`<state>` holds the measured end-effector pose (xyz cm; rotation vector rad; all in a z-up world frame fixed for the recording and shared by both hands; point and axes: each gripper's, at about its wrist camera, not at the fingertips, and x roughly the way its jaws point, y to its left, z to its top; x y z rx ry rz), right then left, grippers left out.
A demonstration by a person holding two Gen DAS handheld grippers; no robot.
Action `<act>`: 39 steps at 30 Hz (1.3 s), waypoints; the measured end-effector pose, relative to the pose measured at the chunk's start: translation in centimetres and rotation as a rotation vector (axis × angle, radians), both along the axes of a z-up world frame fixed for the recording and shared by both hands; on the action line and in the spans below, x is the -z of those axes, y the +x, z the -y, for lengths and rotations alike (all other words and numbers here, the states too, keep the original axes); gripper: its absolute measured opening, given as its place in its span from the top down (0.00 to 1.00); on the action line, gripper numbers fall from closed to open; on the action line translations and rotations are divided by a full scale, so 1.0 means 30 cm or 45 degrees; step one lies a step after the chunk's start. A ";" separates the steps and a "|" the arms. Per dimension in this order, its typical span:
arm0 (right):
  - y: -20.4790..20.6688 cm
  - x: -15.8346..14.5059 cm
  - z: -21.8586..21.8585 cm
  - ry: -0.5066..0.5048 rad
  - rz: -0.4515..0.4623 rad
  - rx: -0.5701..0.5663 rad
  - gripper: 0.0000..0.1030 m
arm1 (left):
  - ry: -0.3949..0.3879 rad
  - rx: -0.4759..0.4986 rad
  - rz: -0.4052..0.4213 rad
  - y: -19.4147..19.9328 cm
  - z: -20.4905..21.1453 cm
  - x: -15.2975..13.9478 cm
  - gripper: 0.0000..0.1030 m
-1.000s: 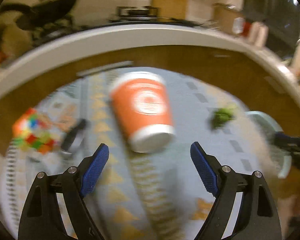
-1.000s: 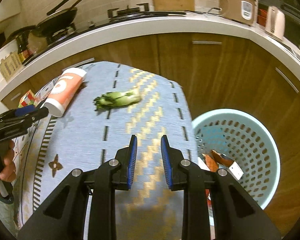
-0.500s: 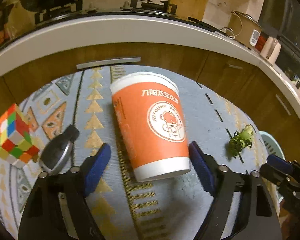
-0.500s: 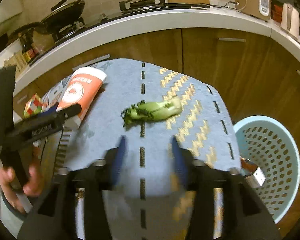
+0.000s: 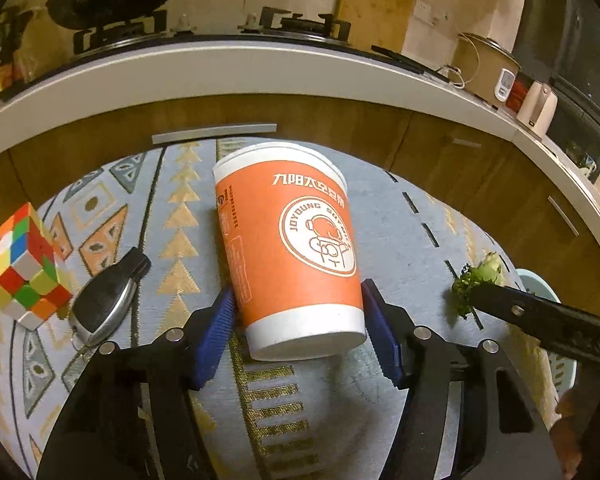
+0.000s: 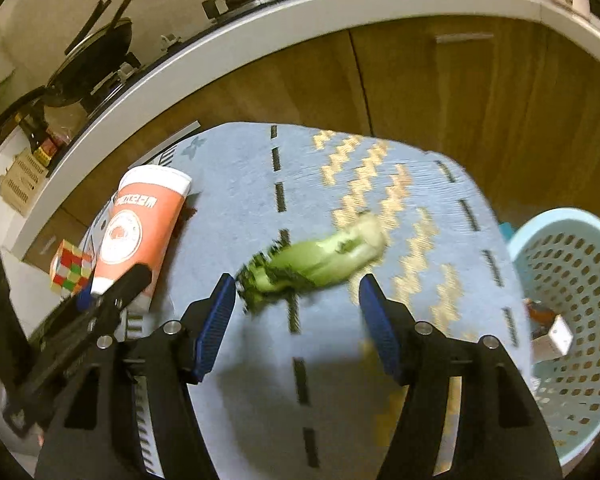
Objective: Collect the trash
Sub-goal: 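Grasp the orange paper cup with the left tool while the right tool grasps the other bok choy, then carry the cup and bok choy over the blue basket and open both tools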
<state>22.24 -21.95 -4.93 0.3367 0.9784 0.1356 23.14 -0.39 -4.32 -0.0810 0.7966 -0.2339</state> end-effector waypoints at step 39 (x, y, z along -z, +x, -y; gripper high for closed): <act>-0.144 -0.172 0.006 -0.072 0.244 0.140 0.75 | -0.075 0.133 0.189 -0.127 0.047 -0.148 0.42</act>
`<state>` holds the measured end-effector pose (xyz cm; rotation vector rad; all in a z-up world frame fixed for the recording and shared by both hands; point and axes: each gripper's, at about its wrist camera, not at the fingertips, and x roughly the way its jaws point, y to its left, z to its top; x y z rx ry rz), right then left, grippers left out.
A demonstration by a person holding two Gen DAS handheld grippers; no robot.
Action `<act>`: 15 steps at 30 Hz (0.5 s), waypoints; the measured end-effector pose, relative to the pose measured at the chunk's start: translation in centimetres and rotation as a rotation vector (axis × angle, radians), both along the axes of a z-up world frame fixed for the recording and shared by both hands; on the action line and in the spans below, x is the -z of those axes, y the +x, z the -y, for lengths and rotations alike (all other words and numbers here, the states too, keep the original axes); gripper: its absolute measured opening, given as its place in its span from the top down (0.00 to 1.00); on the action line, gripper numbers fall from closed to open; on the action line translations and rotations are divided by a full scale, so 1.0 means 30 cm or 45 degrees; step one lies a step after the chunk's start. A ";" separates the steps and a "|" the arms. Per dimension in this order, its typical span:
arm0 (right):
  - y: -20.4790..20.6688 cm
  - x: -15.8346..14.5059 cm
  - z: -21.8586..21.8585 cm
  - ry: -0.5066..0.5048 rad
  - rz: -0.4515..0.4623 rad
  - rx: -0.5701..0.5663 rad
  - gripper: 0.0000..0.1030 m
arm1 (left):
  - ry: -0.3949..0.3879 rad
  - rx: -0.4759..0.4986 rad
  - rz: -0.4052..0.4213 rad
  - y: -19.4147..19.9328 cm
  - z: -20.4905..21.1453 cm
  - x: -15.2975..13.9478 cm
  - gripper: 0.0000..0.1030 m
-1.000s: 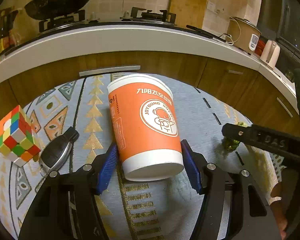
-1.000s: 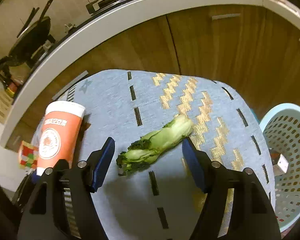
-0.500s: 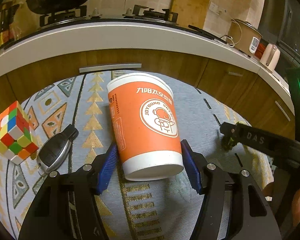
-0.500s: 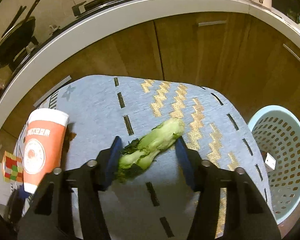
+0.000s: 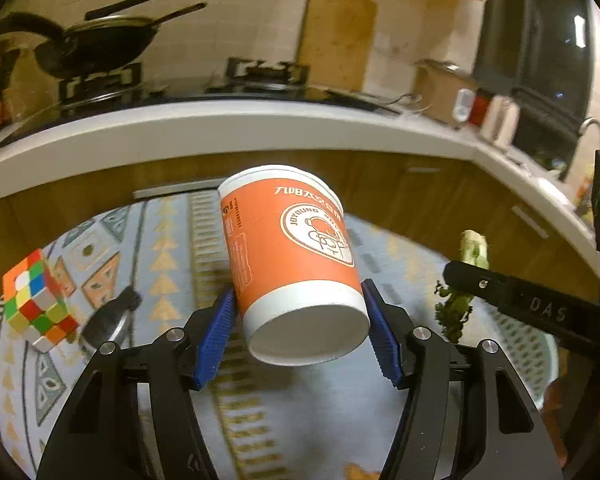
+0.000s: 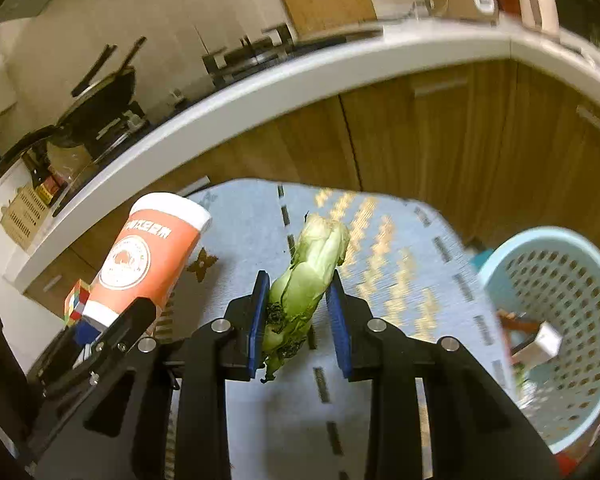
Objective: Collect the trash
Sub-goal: 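Carry the cup and bok choy over the blue basket and open both tools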
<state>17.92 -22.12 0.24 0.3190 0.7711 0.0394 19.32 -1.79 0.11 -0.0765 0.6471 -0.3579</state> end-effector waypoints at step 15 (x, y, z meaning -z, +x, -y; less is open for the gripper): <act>-0.299 -0.211 0.284 -0.121 0.196 0.206 0.75 | -0.063 0.258 0.095 -0.163 0.275 -0.172 0.42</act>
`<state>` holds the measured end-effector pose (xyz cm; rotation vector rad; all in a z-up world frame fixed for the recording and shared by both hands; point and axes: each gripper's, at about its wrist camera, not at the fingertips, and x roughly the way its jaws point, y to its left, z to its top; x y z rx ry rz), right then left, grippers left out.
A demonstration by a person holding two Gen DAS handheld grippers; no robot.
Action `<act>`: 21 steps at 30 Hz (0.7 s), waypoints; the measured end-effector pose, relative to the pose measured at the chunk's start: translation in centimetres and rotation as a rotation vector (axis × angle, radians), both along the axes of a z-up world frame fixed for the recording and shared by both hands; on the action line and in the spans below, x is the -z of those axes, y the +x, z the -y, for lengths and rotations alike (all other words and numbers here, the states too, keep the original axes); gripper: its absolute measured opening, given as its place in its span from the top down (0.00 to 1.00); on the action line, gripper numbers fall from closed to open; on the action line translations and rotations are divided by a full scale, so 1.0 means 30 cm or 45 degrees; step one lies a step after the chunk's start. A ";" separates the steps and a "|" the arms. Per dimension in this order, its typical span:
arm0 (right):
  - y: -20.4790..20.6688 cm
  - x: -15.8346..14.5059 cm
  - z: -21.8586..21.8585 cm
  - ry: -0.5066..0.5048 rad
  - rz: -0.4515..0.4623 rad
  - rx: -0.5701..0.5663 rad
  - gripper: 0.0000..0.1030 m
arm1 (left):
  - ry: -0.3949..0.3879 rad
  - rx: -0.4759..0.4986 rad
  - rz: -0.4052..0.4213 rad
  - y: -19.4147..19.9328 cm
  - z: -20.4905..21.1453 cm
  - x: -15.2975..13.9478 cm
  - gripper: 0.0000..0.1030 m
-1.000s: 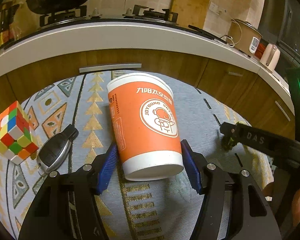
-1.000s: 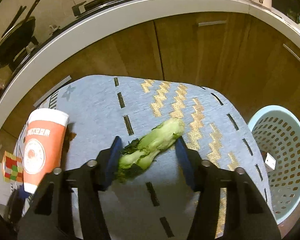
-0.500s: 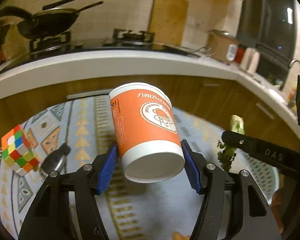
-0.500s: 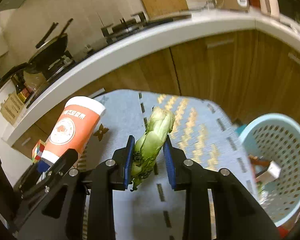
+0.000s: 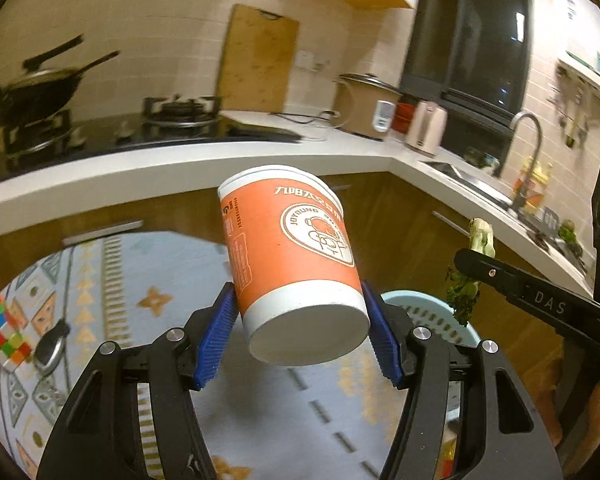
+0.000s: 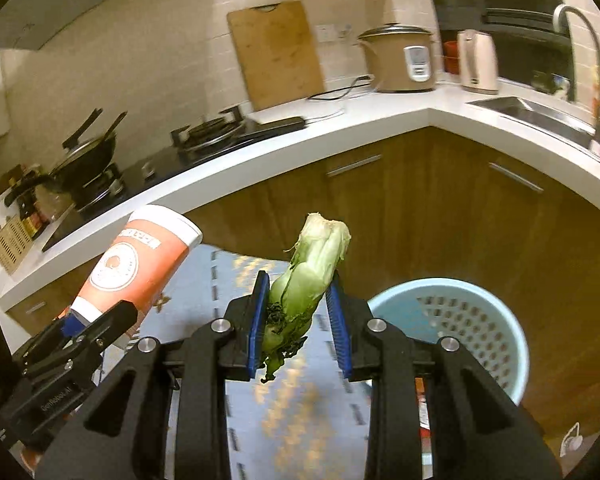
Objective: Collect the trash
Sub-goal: 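Carry the cup and bok choy over the blue basket and open both tools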
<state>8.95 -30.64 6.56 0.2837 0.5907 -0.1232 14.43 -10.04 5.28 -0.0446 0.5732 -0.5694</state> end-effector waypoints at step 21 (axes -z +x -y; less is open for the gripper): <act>-0.102 0.203 0.369 0.127 -0.218 0.225 0.75 | 0.127 0.291 -0.133 -0.029 0.472 0.146 0.42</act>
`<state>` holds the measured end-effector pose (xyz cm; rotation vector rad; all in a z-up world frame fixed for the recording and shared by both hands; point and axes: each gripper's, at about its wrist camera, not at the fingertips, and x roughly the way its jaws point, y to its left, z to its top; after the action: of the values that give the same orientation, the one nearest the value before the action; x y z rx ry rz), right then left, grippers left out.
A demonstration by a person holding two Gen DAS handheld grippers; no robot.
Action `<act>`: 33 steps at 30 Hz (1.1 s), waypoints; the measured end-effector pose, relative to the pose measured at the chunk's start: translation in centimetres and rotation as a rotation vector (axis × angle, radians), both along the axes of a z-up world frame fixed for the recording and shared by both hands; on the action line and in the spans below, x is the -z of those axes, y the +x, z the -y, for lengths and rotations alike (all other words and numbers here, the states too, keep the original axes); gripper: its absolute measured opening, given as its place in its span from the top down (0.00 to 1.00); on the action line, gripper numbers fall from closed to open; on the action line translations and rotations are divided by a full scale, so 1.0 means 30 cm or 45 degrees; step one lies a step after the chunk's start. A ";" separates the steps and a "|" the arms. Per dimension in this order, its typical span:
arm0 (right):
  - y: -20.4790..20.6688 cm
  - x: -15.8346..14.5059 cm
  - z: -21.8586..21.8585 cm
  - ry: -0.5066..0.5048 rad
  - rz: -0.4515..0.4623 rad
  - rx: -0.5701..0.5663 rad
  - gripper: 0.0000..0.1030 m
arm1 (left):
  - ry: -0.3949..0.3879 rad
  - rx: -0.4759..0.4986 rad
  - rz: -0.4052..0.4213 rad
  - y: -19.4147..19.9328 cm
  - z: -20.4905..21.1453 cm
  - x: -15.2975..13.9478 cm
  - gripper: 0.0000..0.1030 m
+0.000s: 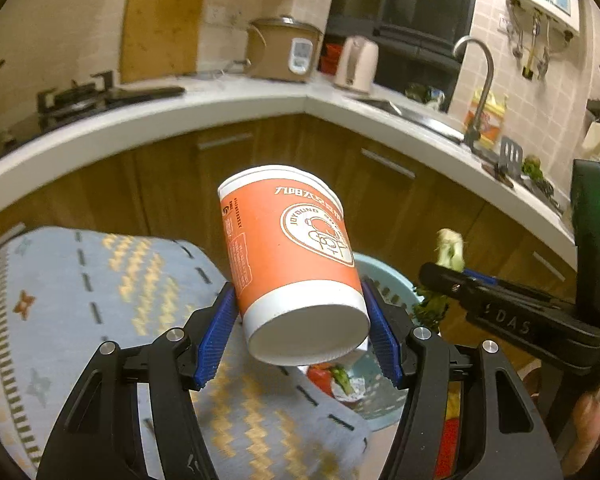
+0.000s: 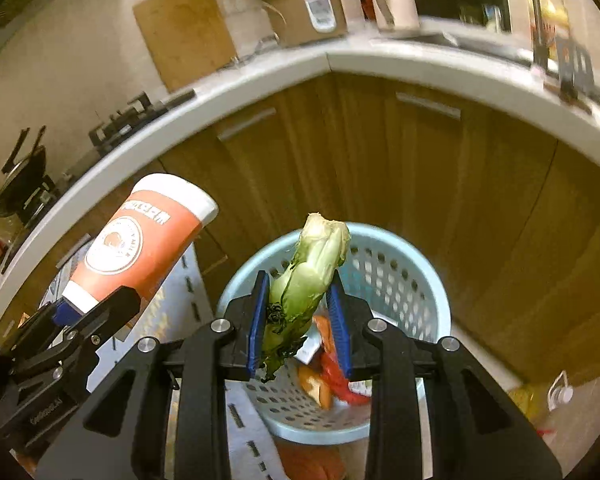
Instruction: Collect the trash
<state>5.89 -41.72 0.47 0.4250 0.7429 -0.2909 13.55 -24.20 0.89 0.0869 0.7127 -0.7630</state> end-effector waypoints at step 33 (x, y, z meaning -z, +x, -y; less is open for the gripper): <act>-0.071 -0.119 -0.147 -0.163 0.092 -0.042 0.38 | -0.148 -0.102 0.030 -0.079 -0.205 -0.098 0.20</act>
<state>3.75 -37.32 4.03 0.3003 0.6562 -0.2890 11.19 -18.05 3.85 -0.0380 0.6442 -0.7243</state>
